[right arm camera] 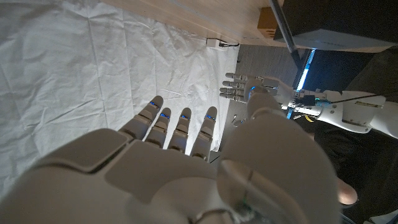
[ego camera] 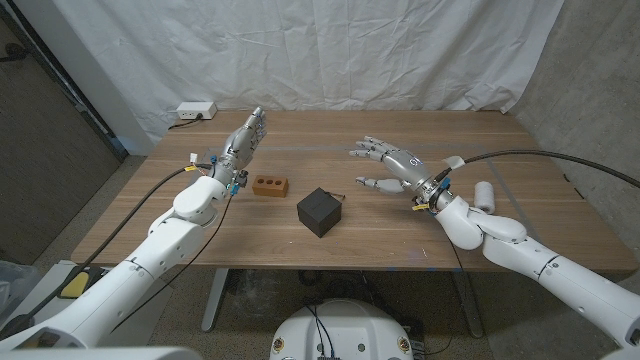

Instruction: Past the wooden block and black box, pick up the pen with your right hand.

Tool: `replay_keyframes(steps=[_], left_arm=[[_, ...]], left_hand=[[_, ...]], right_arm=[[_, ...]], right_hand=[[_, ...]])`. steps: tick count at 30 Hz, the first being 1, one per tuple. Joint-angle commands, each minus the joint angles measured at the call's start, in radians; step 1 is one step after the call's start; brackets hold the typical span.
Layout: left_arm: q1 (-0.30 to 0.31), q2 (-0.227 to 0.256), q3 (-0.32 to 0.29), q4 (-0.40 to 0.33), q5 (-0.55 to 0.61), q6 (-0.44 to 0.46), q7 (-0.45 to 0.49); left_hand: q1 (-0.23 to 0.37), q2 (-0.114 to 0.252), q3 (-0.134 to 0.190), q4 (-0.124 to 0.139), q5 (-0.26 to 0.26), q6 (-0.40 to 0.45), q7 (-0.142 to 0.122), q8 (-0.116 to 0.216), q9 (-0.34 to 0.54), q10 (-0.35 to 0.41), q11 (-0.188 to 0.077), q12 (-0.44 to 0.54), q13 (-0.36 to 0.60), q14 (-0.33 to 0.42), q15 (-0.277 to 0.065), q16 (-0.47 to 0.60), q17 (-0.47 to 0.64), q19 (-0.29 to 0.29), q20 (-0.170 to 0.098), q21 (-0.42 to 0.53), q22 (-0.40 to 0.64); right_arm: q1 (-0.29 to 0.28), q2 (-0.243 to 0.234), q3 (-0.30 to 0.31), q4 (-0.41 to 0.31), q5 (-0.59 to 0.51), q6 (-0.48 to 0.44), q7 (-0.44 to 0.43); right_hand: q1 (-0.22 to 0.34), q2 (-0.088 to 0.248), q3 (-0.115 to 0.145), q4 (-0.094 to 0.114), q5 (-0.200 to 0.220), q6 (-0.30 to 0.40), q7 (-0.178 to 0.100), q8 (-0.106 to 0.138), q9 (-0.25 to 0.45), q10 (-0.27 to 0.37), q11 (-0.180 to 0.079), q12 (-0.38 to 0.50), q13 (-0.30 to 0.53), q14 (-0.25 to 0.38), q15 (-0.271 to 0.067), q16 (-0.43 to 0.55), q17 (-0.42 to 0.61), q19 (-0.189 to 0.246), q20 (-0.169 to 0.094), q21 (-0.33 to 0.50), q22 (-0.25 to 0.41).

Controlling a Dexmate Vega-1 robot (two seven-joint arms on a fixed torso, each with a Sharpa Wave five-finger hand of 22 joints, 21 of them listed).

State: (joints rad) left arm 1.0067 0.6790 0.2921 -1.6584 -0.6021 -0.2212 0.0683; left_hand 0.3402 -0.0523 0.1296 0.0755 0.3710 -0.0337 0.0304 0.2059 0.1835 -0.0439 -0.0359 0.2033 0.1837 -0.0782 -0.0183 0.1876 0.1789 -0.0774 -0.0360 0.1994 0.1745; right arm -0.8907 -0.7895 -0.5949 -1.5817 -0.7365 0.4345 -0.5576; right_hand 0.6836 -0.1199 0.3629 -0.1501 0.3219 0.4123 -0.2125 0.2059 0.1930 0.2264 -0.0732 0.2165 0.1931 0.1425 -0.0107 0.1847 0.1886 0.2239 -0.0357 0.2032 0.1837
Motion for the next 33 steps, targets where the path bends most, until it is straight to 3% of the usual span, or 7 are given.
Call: replay_keyframes(steps=[1,7,20,33], left_arm=[[0.003,-0.004,-0.001,-0.006,0.002,-0.002,0.006],[0.006,-0.003,-0.001,-0.016,0.007,0.005,0.019],[0.005,-0.011,-0.003,-0.009,0.008,-0.003,0.023],[-0.016,-0.028,0.007,0.033,0.001,-0.024,-0.003]], left_hand=[[0.014,0.000,-0.004,0.000,0.004,0.002,-0.006,-0.006,0.002,-0.004,0.005,-0.001,0.002,-0.008,-0.001,-0.002,0.002,-0.007,-0.078,-0.003,0.003],[0.014,0.002,-0.005,0.000,0.004,0.002,-0.006,-0.006,0.002,-0.002,0.005,0.000,0.002,-0.006,-0.001,-0.002,0.002,-0.006,-0.077,-0.002,0.003],[0.013,0.007,-0.007,0.002,0.004,0.002,-0.007,-0.007,0.002,-0.001,0.003,-0.001,0.002,-0.007,0.002,-0.002,0.002,-0.007,-0.075,-0.002,0.003],[0.013,0.010,-0.009,0.004,0.004,0.004,-0.007,-0.007,0.002,-0.001,0.002,-0.001,0.002,-0.007,0.002,-0.002,0.002,-0.007,-0.075,-0.002,0.003]], right_arm=[[0.029,-0.004,-0.051,0.032,-0.053,-0.028,-0.033],[0.047,0.000,-0.081,0.056,-0.069,-0.032,-0.041],[0.089,0.014,-0.134,0.111,-0.084,-0.025,-0.065],[0.101,0.005,-0.161,0.102,-0.092,-0.045,-0.043]], right_hand=[[0.000,-0.010,-0.004,0.001,0.008,-0.001,-0.001,-0.004,0.004,-0.012,0.001,-0.004,0.002,-0.005,-0.005,0.002,0.003,-0.004,-0.017,-0.001,0.004],[-0.002,-0.012,-0.008,0.004,0.015,0.011,-0.003,0.001,0.004,-0.018,-0.007,-0.006,0.001,-0.010,-0.004,0.001,0.003,-0.003,-0.018,0.000,0.005],[-0.007,-0.012,-0.015,0.010,0.027,0.030,-0.004,0.006,0.004,-0.013,0.004,-0.002,0.000,-0.014,-0.001,0.002,0.004,-0.005,-0.019,0.000,0.005],[-0.007,-0.012,-0.020,0.012,0.037,0.040,-0.006,0.007,0.003,-0.014,0.008,-0.002,-0.001,-0.016,-0.002,0.003,0.004,-0.009,-0.020,-0.001,0.005]])
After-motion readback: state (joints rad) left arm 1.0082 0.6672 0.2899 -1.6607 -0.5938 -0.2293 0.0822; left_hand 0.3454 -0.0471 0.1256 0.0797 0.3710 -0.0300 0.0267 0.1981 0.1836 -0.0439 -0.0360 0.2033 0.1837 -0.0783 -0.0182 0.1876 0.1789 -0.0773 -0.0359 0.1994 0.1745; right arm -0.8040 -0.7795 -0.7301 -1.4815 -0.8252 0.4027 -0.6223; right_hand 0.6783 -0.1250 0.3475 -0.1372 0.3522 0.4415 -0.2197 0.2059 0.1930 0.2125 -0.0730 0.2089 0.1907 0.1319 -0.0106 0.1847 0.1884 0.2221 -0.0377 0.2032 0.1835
